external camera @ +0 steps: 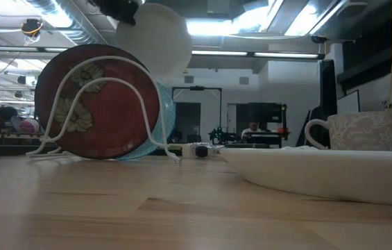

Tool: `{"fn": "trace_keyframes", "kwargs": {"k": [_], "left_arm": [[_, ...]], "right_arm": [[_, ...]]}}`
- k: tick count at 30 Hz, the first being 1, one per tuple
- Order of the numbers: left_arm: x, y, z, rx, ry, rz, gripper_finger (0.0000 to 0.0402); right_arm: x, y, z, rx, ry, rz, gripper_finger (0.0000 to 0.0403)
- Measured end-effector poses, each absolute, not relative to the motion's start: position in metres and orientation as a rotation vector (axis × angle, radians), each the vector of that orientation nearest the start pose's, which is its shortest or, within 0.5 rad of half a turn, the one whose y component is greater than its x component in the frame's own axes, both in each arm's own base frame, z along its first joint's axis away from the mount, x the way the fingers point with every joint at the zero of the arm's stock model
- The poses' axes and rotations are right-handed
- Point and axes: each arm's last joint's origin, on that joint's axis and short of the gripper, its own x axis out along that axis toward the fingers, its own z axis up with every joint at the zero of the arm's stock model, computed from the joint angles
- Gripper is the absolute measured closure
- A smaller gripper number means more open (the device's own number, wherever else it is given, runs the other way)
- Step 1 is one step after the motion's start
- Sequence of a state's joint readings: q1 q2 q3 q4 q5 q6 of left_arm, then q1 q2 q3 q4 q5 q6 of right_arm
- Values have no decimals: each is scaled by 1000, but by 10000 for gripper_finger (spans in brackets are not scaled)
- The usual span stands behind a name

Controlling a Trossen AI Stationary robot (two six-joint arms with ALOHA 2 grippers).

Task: Sort dishes
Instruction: Put the white plate in the dish rack

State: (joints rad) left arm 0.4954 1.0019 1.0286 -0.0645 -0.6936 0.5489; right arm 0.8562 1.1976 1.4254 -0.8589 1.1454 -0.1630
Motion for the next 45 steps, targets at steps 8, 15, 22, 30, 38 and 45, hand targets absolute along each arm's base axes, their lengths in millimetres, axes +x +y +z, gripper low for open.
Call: {"fn": "trace_keyframes", "kwargs": {"k": [8, 15, 22, 30, 38, 45], "left_arm": [[175, 118, 373, 494, 542, 1106, 401], [172, 120, 356, 460, 704, 1083, 401], [176, 132, 337, 408, 845, 1074, 401], [199, 148, 307, 409, 1003, 1027, 401], [205, 153, 295, 421, 1074, 991, 401], [205, 152, 296, 423, 1071, 983, 371]], "right_arm": [[159, 143, 414, -721, 384, -254, 336], [159, 143, 413, -728, 385, -264, 336], [163, 147, 410, -743, 395, -266, 336], [168, 153, 405, -761, 408, -263, 336], [170, 153, 404, -743, 412, -268, 336], [169, 152, 403, -761, 422, -272, 336]]}}
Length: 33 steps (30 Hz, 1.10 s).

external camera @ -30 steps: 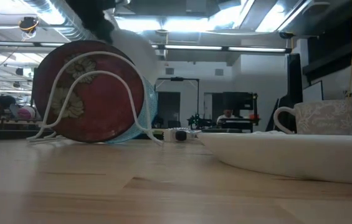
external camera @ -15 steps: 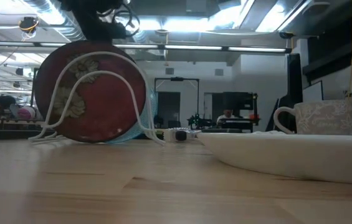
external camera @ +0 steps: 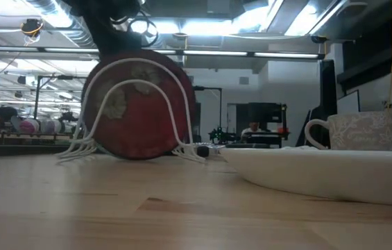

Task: Sort dishes
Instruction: Put the white plate in the dish rack

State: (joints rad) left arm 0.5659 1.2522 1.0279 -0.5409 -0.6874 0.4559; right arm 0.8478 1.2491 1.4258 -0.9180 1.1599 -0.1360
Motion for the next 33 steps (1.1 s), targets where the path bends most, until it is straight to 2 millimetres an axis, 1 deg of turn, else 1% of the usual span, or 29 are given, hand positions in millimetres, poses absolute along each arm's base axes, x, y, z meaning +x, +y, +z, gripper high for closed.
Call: {"fn": "trace_keyframes", "kwargs": {"k": [14, 24, 29, 33], "left_arm": [[205, 152, 297, 439, 1072, 984, 318], [204, 151, 300, 453, 1059, 997, 264], [199, 145, 309, 472, 1033, 1032, 242], [192, 137, 320, 476, 980, 1046, 238]], "right_arm": [[173, 148, 402, -753, 438, -277, 336], [174, 149, 401, -743, 441, -269, 336], [174, 149, 401, -743, 442, -268, 336], [174, 149, 401, -743, 442, -267, 336]]}}
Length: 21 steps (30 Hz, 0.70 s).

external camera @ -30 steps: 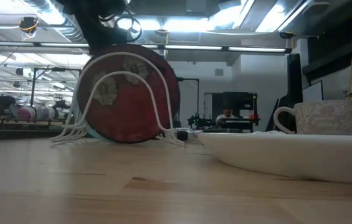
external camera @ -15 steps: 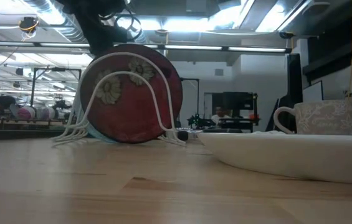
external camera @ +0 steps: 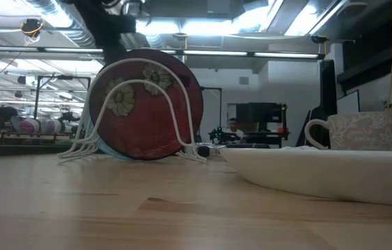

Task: Sort dishes
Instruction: Put the white plate in the dish rack

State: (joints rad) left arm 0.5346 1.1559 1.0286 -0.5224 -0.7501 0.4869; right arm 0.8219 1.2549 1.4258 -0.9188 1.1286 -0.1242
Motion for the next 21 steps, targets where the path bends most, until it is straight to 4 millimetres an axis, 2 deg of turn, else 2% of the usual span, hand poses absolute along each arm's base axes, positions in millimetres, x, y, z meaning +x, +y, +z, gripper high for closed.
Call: {"fn": "trace_keyframes", "kwargs": {"k": [6, 11, 16, 21], "left_arm": [[178, 119, 339, 451, 849, 1066, 242], [173, 95, 353, 319, 646, 1025, 242], [179, 63, 358, 79, 458, 704, 250], [194, 32, 353, -185, 422, 394, 254]], "right_arm": [[174, 149, 401, -743, 442, -267, 336], [174, 149, 400, -740, 445, -255, 336], [177, 155, 396, -704, 482, -134, 336], [186, 171, 380, -664, 568, 51, 336]]}}
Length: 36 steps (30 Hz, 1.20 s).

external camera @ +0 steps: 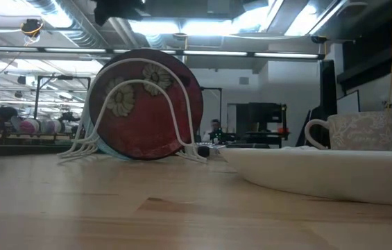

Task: Sort dishes
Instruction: Put the white plate in the dish rack

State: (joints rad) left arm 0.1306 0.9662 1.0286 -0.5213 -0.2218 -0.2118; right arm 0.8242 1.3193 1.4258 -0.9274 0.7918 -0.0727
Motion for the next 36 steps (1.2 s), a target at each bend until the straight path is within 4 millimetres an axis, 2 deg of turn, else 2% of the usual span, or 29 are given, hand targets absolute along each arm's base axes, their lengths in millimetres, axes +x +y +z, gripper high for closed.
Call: {"fn": "trace_keyframes", "kwargs": {"k": [4, 9, 13, 20, 26, 30, 36], "left_arm": [[211, 6, 342, -314, 476, 278, 252], [236, -25, 321, -408, 579, 211, 252], [259, -50, 297, -465, 655, 188, 252], [305, -87, 251, -585, 671, 167, 251], [329, -103, 224, -622, 644, 136, 251], [334, -106, 214, -642, 653, 144, 251], [336, -107, 208, -639, 666, 152, 251]], "right_arm": [[200, 190, 357, -693, 670, 166, 336], [219, 214, 319, -747, 816, 270, 336], [233, 233, 285, -769, 929, 352, 336], [249, 257, 226, -715, 1149, 448, 336], [254, 268, 192, -637, 1285, 517, 336], [256, 272, 181, -617, 1312, 539, 336], [259, 273, 168, -593, 1343, 445, 336]]}}
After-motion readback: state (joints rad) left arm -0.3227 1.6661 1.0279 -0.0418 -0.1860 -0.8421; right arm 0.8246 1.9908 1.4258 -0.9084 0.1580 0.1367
